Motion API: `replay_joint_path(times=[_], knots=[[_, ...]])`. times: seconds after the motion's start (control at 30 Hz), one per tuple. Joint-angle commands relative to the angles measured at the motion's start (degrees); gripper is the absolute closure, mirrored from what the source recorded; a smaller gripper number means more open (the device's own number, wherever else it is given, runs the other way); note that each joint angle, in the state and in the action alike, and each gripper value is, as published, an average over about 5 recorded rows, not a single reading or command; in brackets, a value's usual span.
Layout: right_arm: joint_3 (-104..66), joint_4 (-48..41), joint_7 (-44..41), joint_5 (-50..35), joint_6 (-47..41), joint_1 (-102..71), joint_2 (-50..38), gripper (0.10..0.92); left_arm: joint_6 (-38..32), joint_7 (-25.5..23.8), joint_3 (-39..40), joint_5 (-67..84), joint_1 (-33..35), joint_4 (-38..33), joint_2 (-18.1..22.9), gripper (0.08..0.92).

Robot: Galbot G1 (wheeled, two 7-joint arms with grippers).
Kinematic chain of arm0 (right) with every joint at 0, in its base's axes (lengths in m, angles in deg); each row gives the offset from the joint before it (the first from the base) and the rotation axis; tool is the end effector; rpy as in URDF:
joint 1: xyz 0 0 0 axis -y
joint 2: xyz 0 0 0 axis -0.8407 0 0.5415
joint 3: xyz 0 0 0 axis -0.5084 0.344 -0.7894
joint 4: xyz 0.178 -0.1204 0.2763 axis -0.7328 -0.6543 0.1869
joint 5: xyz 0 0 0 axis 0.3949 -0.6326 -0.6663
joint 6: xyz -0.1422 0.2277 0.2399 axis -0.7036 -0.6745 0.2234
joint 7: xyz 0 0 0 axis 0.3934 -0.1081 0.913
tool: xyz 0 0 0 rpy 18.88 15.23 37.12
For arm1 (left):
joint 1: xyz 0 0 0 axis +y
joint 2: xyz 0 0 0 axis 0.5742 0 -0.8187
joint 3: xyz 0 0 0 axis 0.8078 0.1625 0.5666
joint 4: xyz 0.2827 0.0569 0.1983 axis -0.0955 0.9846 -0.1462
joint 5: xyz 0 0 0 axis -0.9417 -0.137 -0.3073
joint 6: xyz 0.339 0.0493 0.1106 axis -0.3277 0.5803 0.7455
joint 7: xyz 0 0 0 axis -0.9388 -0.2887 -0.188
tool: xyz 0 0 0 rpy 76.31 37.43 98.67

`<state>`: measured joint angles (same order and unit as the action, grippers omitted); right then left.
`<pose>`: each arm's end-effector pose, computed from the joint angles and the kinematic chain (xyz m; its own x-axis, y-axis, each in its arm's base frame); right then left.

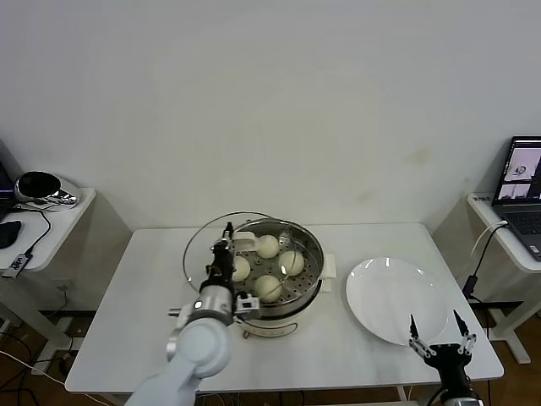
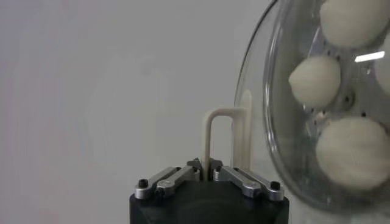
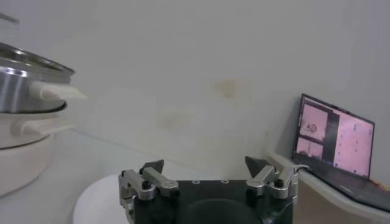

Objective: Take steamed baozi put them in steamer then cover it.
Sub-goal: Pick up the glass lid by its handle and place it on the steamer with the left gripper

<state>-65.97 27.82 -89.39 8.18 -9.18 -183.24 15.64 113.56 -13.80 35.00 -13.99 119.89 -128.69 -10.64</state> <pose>0.1320 -0.1319 -0.3526 -0.9932 0.1154 0.0153 0.1029 0.9319 -0.3478 0.3080 -0.0892 -0.2356 -0.9990 0.0399 0.0222 0.0252 0.0771 0.9967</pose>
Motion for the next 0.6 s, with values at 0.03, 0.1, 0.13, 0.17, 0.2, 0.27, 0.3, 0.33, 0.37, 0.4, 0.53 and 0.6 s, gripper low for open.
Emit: replay_joint_path(times=[0.03, 0.1, 0.13, 0.17, 0.2, 0.27, 0.3, 0.33, 0.37, 0.4, 0.53, 0.6], knots=[[0.15, -0.49, 0.02, 0.63, 0.29, 0.06, 0.16, 0.203, 0.76, -0.94, 4.79, -2.92, -4.54, 6.78, 4.53, 0.851], [0.13, -0.58, 0.01, 0.63, 0.32, 0.11, 0.18, 0.203, 0.65, -0.71, 5.07, -2.94, -4.98, 7.52, 5.09, 0.851], [0.12, -0.6, 0.01, 0.63, 0.33, 0.12, 0.19, 0.203, 0.59, -0.56, 5.2, -2.97, -5.15, 7.89, 5.32, 0.851], [0.1, -0.63, 0.02, 0.63, 0.34, 0.11, 0.19, 0.203, 0.53, -0.4, 5.37, -3.0, -5.29, 8.29, 5.55, 0.851], [0.08, -0.66, 0.02, 0.63, 0.36, 0.1, 0.18, 0.203, 0.47, -0.27, 5.53, -3.02, -5.39, 8.61, 5.69, 0.851], [0.0, -0.72, 0.02, 0.61, 0.43, 0.08, 0.15, 0.203, 0.36, -0.01, 5.83, -3.07, -5.48, 9.25, 5.95, 0.851], [-0.05, -0.75, 0.02, 0.6, 0.46, 0.07, 0.13, 0.203, 0.3, 0.1, 5.9, -3.11, -5.47, 9.5, 6.06, 0.851], [-0.09, -0.79, 0.02, 0.58, 0.49, 0.06, 0.11, 0.203, 0.24, 0.23, 5.92, -3.14, -5.4, 9.75, 6.17, 0.851], [-0.13, -0.83, 0.02, 0.56, 0.53, 0.05, 0.1, 0.203, 0.16, 0.37, 5.93, -3.19, -5.31, 10.0, 6.27, 0.851], [-0.16, -0.88, 0.02, 0.55, 0.57, 0.04, 0.08, 0.203, 0.08, 0.51, 5.91, -3.24, -5.22, 10.2, 6.36, 0.851], [-0.16, -1.12, 0.03, 0.56, 0.72, 0.08, 0.06, 0.203, -0.16, 0.97, 5.98, -3.45, -4.98, 10.99, 6.75, 0.851], [-0.13, -1.23, 0.04, 0.56, 0.76, 0.12, 0.08, 0.203, -0.26, 1.21, 5.97, -3.57, -4.96, 11.42, 7.06, 0.851]])
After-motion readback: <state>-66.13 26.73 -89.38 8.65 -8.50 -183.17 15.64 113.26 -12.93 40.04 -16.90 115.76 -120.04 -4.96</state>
